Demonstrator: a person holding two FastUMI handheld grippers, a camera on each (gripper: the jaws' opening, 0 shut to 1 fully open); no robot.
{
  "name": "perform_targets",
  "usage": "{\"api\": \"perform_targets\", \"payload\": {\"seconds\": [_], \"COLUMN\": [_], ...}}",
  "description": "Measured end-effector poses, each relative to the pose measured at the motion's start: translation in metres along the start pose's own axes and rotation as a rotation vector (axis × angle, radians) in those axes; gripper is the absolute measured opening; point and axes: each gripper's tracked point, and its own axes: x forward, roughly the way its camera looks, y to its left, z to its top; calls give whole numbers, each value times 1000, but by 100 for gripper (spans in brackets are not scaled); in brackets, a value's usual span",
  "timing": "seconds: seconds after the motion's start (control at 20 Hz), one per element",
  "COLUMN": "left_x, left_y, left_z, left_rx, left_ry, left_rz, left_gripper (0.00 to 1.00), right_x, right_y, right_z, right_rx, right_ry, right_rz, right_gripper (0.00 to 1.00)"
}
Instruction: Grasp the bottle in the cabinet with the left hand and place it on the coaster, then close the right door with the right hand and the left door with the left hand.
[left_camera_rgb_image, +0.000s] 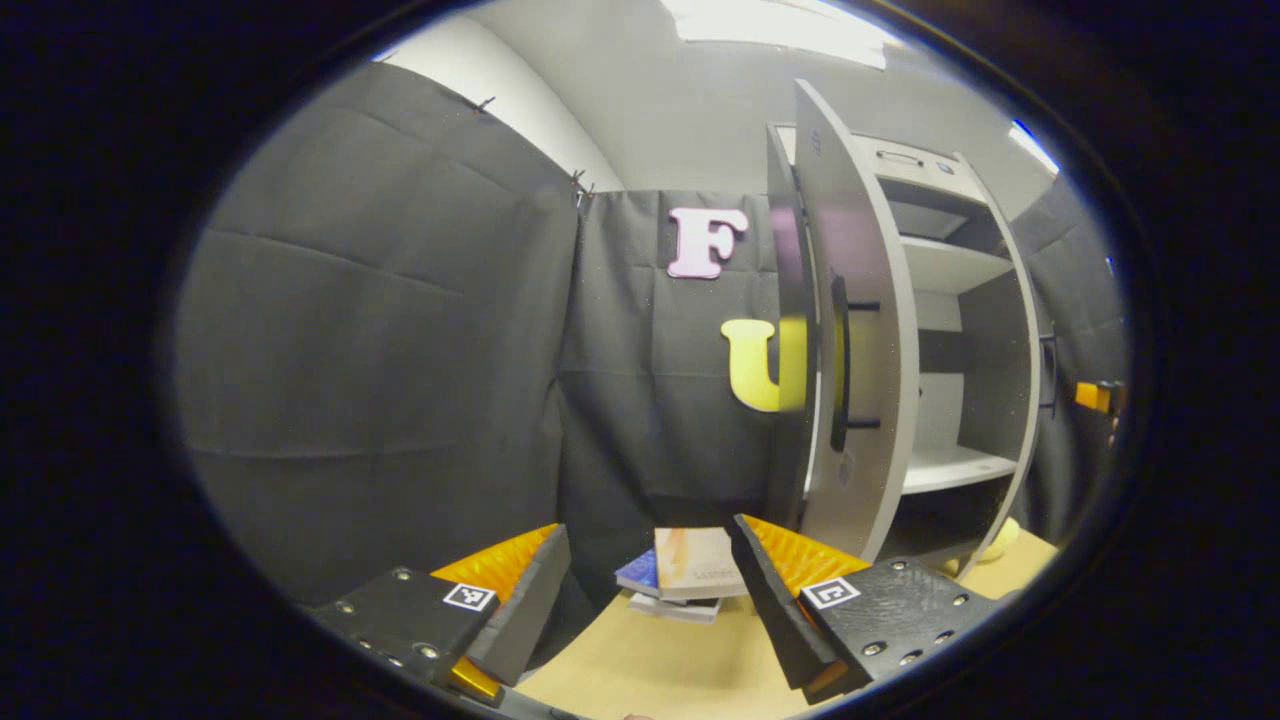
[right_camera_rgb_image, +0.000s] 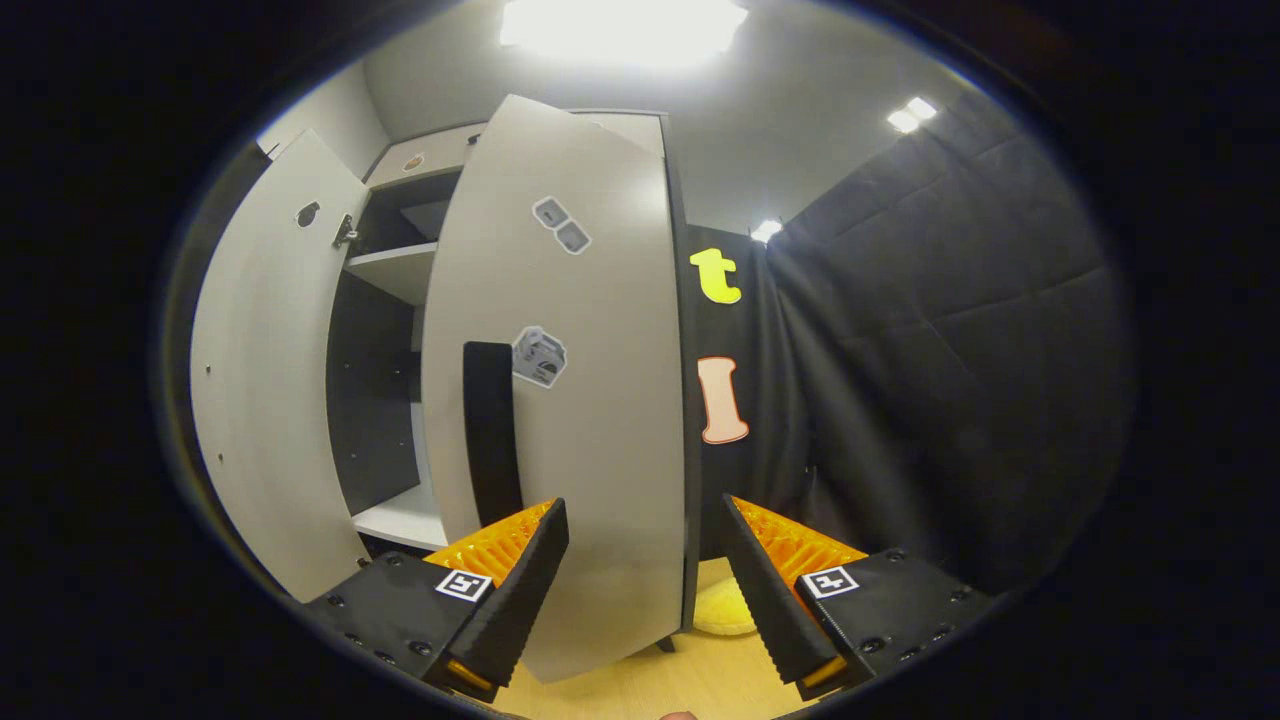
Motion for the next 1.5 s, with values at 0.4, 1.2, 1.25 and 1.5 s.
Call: {"api": "perform_targets", "payload": {"seconds": [0.4,1.2,1.25,1.5], "left_x": [63,69,68,69], "left_y": [-49,-79,-80,-84], "left_z": [53,67,68,72], "left_rx": [5,39,34,48], "left_ry": [-67,-99,-101,-131], "left_rz": [-40,-80,-88,-95], "left_gripper": [100,100,100,100], "right_x": [-24,-27,-26,-23], "right_y": [-74,-122,-123,-119], "right_z": [-18,-28,-28,-32], "right_rx": [-7,2,-3,-11], "right_ry": [40,17,19,22], "right_rz": [-92,-61,-54,-24], "right_gripper": [96,96,96,97]}}
